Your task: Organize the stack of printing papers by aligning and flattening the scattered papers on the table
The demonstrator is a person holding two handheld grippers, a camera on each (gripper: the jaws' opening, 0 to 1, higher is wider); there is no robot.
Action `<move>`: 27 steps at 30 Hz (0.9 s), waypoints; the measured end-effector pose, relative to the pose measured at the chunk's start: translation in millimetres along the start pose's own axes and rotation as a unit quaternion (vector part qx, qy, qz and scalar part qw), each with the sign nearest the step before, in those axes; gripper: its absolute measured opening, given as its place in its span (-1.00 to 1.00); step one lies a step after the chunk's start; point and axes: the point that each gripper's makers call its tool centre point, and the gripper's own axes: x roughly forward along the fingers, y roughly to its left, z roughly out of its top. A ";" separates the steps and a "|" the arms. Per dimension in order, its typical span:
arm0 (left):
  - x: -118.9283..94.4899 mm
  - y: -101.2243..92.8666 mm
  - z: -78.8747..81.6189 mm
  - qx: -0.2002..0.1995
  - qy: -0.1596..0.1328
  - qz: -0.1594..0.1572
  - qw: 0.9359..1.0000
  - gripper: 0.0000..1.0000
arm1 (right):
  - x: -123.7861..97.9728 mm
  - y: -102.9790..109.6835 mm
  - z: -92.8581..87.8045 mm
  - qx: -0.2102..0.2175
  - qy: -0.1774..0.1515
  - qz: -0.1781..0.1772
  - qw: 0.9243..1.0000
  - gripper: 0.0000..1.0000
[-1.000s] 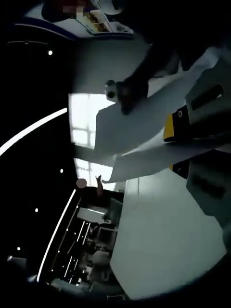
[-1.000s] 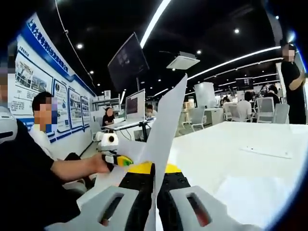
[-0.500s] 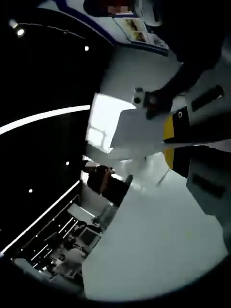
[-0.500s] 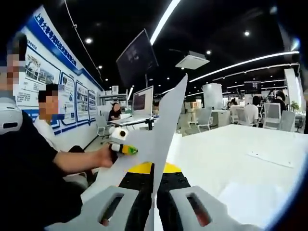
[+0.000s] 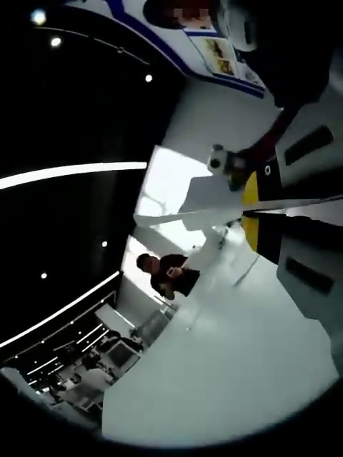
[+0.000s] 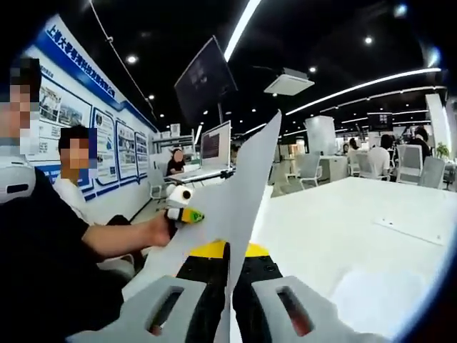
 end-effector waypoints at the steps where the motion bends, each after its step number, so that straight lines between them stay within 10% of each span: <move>1: -0.1 -0.2 0.0 0.001 0.000 0.000 1.000 -0.88 | 1.3 -0.9 -0.9 0.002 0.002 0.000 1.000 -1.00; 27: 1.3 3.7 1.5 -0.003 0.005 0.004 1.000 -0.79 | 33.5 -8.1 -16.1 0.048 0.013 -0.006 0.999 -1.00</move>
